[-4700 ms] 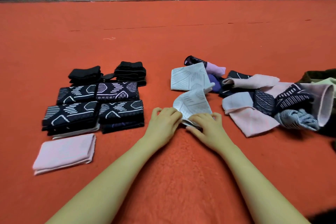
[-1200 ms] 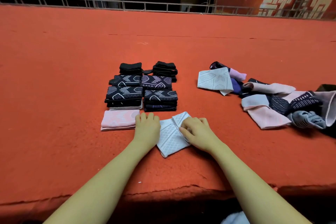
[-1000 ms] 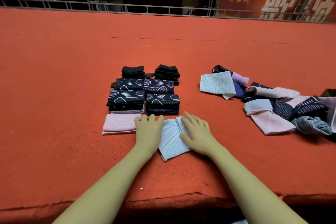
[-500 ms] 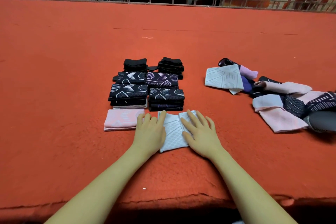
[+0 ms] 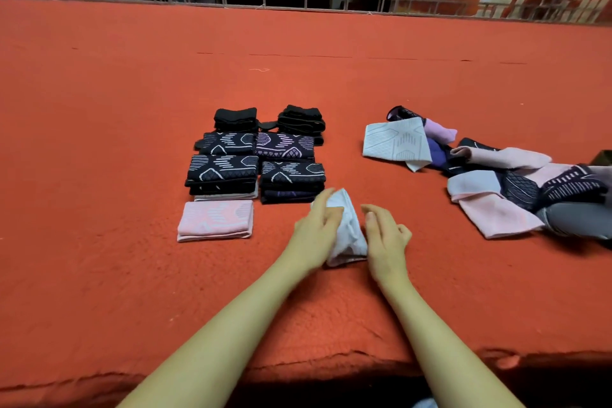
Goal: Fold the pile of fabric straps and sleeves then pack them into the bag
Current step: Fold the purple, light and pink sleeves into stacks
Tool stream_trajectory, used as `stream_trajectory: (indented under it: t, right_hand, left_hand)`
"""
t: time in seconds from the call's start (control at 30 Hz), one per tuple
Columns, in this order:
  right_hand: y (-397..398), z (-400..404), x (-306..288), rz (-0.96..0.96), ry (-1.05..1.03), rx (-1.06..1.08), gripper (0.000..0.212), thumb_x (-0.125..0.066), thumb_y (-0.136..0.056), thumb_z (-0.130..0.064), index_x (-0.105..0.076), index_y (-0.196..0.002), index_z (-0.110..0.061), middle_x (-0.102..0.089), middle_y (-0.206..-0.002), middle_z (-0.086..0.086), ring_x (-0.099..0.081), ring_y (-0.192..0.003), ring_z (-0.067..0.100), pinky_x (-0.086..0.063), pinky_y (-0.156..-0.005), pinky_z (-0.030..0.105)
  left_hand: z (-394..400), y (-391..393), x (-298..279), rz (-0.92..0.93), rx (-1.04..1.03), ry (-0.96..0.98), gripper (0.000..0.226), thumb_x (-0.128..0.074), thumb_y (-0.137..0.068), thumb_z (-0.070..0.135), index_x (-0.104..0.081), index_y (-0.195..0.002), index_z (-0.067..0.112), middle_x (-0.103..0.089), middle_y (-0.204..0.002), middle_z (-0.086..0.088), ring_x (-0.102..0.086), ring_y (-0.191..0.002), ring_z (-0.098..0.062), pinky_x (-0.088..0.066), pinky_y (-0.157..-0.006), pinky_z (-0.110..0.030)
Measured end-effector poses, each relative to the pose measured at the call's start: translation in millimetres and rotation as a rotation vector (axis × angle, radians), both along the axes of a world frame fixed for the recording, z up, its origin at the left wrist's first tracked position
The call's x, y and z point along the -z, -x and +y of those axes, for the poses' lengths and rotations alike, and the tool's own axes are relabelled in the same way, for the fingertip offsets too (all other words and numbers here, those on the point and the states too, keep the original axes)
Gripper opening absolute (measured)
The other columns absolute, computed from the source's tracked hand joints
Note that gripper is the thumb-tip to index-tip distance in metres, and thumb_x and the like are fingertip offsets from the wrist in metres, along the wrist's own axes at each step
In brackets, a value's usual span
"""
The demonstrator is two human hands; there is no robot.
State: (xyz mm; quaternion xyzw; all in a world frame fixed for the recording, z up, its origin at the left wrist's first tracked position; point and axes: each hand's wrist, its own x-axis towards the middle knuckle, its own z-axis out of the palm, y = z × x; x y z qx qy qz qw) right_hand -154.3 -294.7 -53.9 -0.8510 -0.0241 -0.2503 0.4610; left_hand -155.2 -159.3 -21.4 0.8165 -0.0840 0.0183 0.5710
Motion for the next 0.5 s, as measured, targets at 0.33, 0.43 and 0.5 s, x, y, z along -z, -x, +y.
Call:
stream_trajectory:
  t: [0.33, 0.43, 0.5]
  right_hand:
    - [3.0, -1.9, 4.6, 0.095, 0.263, 0.124, 0.049, -0.037, -0.073, -0.062, -0.063, -0.076, -0.022, -0.059, -0.116, -0.006, -0.044, -0.116, 0.015, -0.014, -0.089, 0.023]
    - [3.3, -2.3, 7.7, 0.144, 0.311, 0.115, 0.026, -0.059, -0.080, -0.046, -0.057, -0.073, -0.021, -0.056, -0.111, -0.006, -0.042, -0.113, 0.016, -0.013, -0.086, 0.022]
    - [4.1, -1.3, 8.8, 0.121, 0.326, 0.098, 0.021, -0.055, -0.079, -0.040, -0.051, -0.072, -0.021, -0.052, -0.104, -0.007, -0.044, -0.106, 0.019, -0.013, -0.082, 0.022]
  left_hand:
    - [13.1, -1.7, 28.4, -0.098, 0.115, -0.953, 0.056, -0.028, -0.101, 0.043, -0.010, -0.153, 0.029, 0.004, -0.161, 0.006, 0.005, -0.147, -0.019, 0.000, -0.116, -0.039]
    - [16.0, -7.9, 25.1, -0.082, 0.157, -0.967, 0.055, -0.028, -0.101, 0.043, -0.010, -0.152, 0.034, 0.004, -0.161, 0.007, 0.006, -0.147, -0.020, 0.005, -0.116, -0.042]
    - [17.9, -12.0, 21.3, -0.102, 0.175, -0.986, 0.052, -0.026, -0.102, 0.039, -0.011, -0.152, 0.034, 0.003, -0.161, 0.007, 0.006, -0.147, -0.020, 0.005, -0.116, -0.044]
